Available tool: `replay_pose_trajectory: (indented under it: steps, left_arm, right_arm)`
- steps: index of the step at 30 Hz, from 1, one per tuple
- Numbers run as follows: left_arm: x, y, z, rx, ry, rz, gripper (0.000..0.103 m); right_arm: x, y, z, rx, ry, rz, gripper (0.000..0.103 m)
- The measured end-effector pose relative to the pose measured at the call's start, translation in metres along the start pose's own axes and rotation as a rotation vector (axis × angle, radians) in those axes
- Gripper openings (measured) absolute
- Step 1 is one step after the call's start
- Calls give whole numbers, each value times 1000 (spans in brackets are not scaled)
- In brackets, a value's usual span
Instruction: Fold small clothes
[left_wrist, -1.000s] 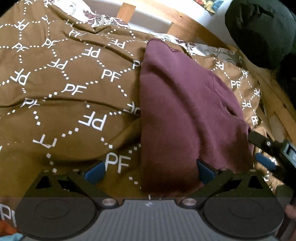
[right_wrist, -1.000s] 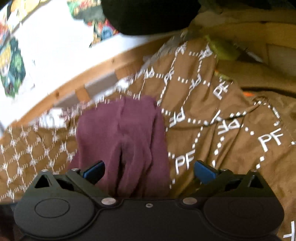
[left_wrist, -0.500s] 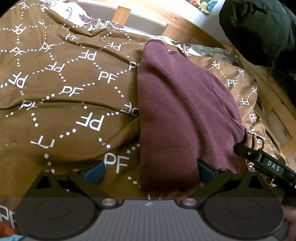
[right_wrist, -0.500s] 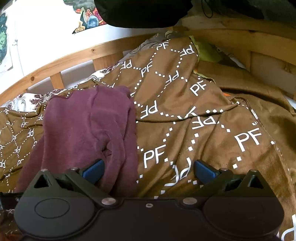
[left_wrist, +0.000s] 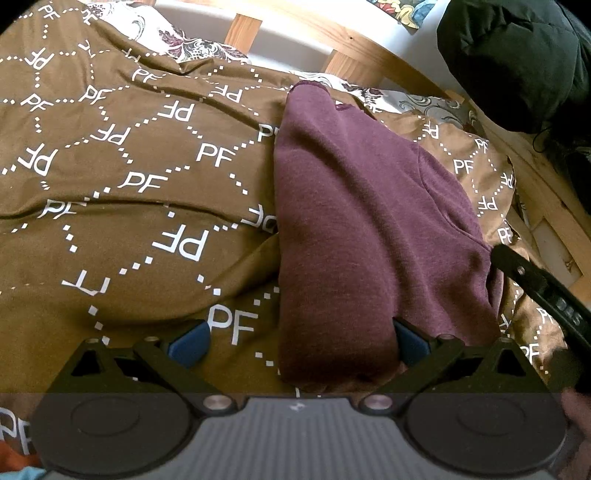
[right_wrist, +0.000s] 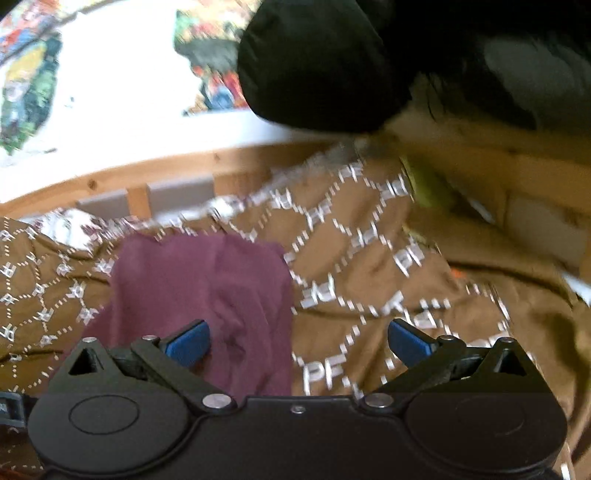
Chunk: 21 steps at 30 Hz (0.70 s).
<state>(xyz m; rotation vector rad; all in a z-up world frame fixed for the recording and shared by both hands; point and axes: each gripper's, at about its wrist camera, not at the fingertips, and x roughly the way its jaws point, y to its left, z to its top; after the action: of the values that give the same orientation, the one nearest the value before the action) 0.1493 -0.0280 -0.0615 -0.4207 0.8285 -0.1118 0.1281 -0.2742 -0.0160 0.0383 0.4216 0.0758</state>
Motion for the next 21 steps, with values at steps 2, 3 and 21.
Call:
replay_pose_trajectory:
  steps: [2,3,21]
  left_arm:
    - [0,1,0,-2,-1,-4,103]
    - [0,2,0,-5,-2,-8,103]
    - [-1,8,-1,-18,-19,-35,103]
  right_arm:
    - [7,-2,2,-7,-14,13,102]
    - [13,-3,3,-18,-23,11,102]
    - [61,-30,-6,-20,33,-85,102]
